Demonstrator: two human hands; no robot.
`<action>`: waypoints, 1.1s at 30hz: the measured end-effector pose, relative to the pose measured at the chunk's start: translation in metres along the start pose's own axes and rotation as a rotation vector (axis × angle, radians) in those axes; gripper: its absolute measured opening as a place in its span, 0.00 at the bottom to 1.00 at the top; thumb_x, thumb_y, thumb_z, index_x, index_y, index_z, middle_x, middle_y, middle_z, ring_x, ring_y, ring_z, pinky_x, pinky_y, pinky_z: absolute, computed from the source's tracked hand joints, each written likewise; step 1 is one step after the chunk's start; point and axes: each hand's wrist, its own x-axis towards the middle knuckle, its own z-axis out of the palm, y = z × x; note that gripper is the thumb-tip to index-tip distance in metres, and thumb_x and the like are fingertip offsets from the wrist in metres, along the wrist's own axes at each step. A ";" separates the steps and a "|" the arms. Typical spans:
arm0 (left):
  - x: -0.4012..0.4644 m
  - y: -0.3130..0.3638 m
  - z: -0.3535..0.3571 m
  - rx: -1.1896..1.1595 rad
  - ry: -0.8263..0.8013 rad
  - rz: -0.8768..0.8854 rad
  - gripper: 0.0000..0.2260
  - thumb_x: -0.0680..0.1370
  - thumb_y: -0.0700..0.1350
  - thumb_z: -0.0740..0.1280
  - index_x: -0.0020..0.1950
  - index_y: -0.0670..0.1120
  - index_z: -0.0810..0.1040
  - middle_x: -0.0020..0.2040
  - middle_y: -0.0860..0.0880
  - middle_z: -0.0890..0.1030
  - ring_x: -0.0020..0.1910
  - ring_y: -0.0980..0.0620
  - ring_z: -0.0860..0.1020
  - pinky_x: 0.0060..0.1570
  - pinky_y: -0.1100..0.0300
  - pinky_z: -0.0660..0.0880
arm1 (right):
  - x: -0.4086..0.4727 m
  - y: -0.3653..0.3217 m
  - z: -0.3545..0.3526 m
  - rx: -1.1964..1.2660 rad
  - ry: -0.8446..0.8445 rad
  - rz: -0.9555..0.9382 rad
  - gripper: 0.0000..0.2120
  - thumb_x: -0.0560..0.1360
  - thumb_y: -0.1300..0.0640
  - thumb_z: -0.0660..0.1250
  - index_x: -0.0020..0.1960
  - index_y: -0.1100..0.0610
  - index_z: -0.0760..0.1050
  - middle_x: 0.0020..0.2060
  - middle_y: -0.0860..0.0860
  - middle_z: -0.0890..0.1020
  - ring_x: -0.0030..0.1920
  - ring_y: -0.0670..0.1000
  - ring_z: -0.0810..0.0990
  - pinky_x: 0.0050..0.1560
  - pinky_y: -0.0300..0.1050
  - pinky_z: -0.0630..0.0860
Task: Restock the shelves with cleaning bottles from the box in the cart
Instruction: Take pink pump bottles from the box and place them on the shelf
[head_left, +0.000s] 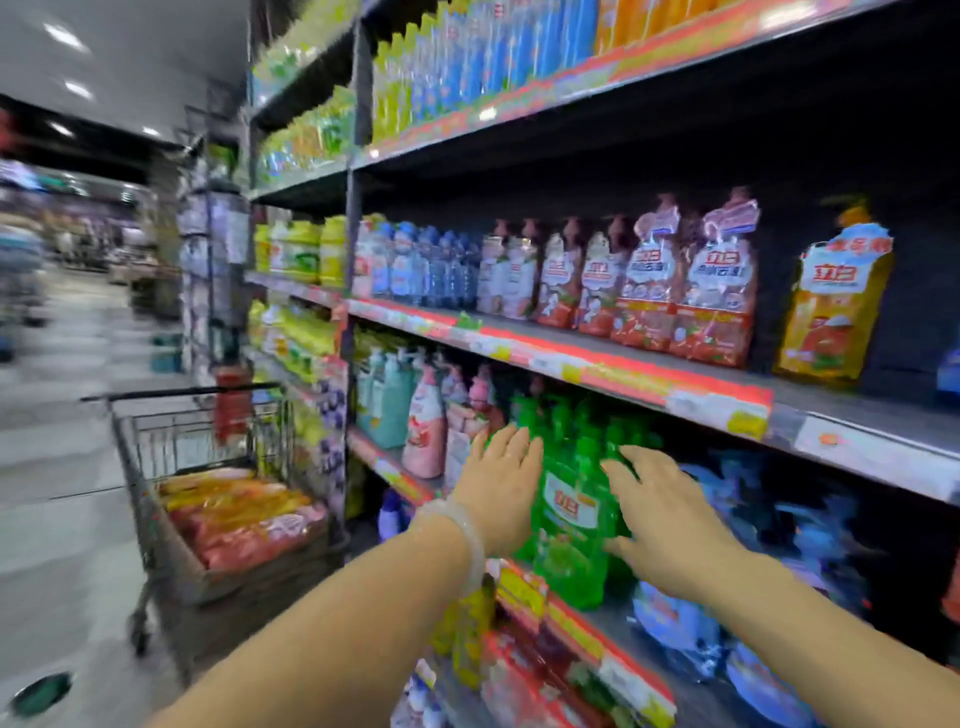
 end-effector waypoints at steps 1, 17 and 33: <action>-0.008 -0.021 0.009 0.009 -0.013 -0.034 0.42 0.54 0.57 0.77 0.63 0.38 0.74 0.60 0.40 0.79 0.59 0.41 0.79 0.56 0.47 0.76 | 0.015 -0.021 0.010 0.013 -0.016 -0.031 0.33 0.75 0.48 0.65 0.74 0.56 0.56 0.73 0.58 0.57 0.74 0.57 0.56 0.71 0.47 0.59; -0.150 -0.333 0.147 0.046 -0.498 -0.454 0.37 0.76 0.53 0.66 0.78 0.44 0.49 0.77 0.44 0.54 0.76 0.44 0.51 0.75 0.46 0.49 | 0.205 -0.342 0.137 0.215 -0.268 -0.423 0.33 0.72 0.49 0.69 0.71 0.58 0.59 0.69 0.58 0.63 0.69 0.59 0.62 0.67 0.51 0.63; -0.055 -0.555 0.289 -0.015 -0.616 -0.565 0.39 0.73 0.58 0.68 0.76 0.46 0.54 0.76 0.45 0.58 0.76 0.43 0.53 0.75 0.46 0.52 | 0.465 -0.462 0.278 0.285 -0.408 -0.478 0.23 0.74 0.55 0.66 0.66 0.59 0.64 0.66 0.58 0.65 0.67 0.60 0.64 0.64 0.54 0.66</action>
